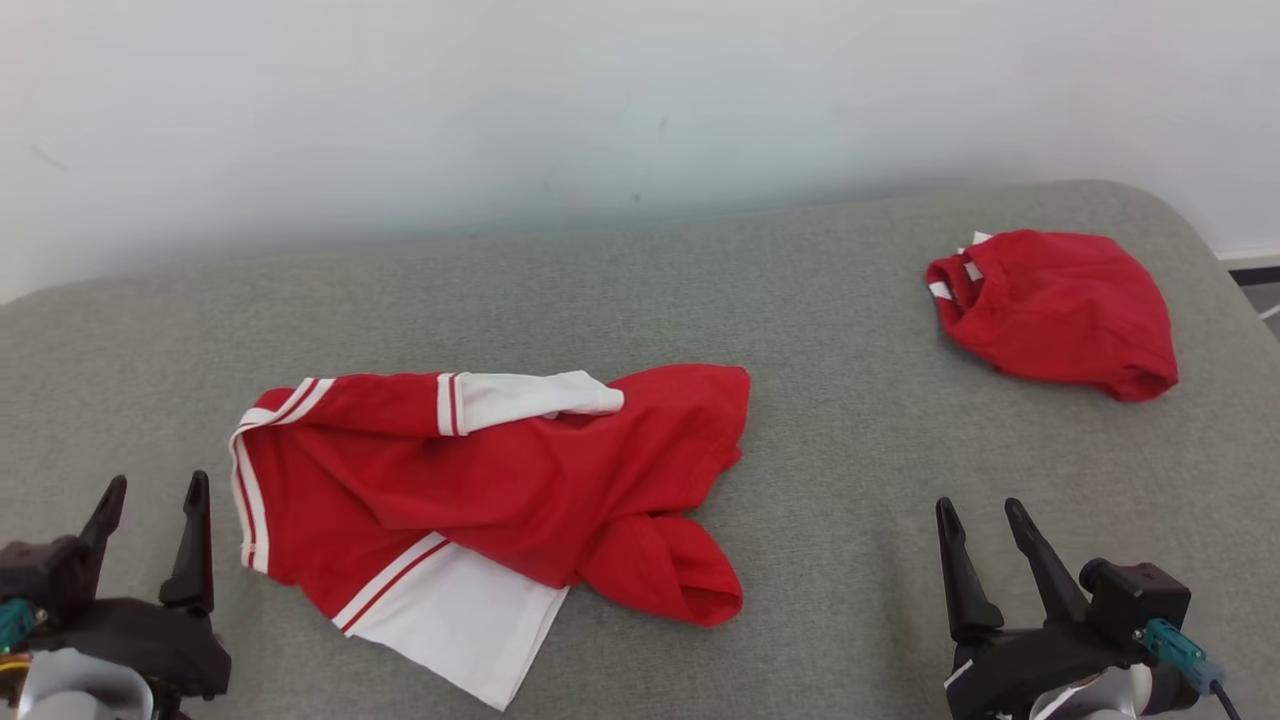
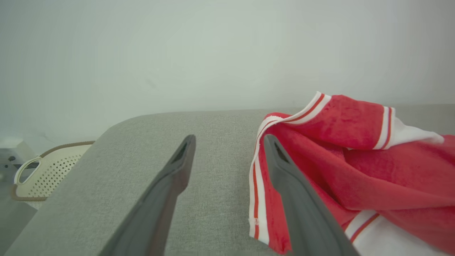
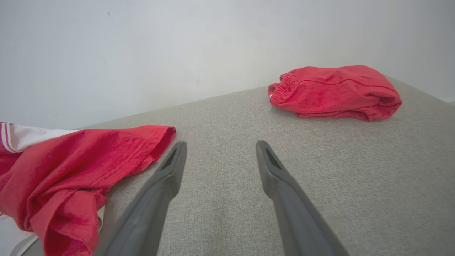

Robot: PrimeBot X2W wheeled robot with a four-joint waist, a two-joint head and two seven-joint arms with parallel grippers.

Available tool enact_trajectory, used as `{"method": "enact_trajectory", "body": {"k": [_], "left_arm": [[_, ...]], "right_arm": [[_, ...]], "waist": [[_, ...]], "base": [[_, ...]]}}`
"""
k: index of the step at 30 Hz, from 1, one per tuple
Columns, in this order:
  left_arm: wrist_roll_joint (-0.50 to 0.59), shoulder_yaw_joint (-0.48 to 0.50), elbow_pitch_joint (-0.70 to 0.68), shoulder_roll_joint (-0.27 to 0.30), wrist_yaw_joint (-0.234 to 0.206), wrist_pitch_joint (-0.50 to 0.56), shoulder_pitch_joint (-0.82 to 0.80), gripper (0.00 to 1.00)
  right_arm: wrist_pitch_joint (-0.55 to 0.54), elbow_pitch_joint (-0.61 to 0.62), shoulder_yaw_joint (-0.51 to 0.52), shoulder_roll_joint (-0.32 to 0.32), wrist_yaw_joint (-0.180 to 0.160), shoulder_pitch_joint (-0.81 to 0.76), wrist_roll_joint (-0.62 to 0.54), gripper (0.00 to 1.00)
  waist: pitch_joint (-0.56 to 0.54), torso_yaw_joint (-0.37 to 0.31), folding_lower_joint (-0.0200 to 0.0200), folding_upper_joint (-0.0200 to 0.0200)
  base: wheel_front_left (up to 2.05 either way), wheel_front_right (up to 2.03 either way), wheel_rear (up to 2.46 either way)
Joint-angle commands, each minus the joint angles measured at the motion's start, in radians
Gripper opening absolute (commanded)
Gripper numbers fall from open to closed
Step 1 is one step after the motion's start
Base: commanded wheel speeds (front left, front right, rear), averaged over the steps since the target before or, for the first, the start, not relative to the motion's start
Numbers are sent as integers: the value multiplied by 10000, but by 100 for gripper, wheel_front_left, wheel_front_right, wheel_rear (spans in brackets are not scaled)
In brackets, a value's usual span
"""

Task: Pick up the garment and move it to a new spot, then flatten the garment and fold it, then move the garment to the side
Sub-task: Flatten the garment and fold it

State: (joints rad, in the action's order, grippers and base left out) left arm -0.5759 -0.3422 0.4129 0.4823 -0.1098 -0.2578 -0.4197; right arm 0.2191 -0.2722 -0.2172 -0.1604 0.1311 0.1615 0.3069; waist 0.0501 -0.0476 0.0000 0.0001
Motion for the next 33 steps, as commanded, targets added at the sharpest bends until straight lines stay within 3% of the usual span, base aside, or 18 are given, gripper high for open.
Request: {"method": "enact_trajectory", "body": {"k": [1,7,11,23,26,33], "left_arm": [[115,152,-399,-16,-201,-90,387,100],[1001,831,-2688,-370,-1124,-87,1759,100],[1449,888,-3597,-734,-1386,-87,2487,100],[2508,1805,-4461,-1910,-2082,-82,3964,100],[2677,2139,-4524,-2119,-2081,-84,4188,100],[3208,2150,-4323,-2141,-1573,-83,4254,100]], "right_arm": [[5,37,3,-28,-6,-128,-23,100],[-66,120,56,-20,-6,-271,-66,100],[-98,145,107,-5,-6,-311,-87,100],[-316,80,257,-13,-6,-439,162,100],[-371,33,274,-25,-6,-434,252,100],[-597,-145,200,28,-6,-446,353,100]], "waist": [[-104,193,0,-1],[-233,443,0,-1],[-281,554,0,-1],[-349,937,0,-1],[-365,1026,0,-1],[-514,1265,0,-1]], "base": [[0,0,0],[0,0,0],[0,0,0],[0,0,0],[0,0,0],[0,0,0]]}}
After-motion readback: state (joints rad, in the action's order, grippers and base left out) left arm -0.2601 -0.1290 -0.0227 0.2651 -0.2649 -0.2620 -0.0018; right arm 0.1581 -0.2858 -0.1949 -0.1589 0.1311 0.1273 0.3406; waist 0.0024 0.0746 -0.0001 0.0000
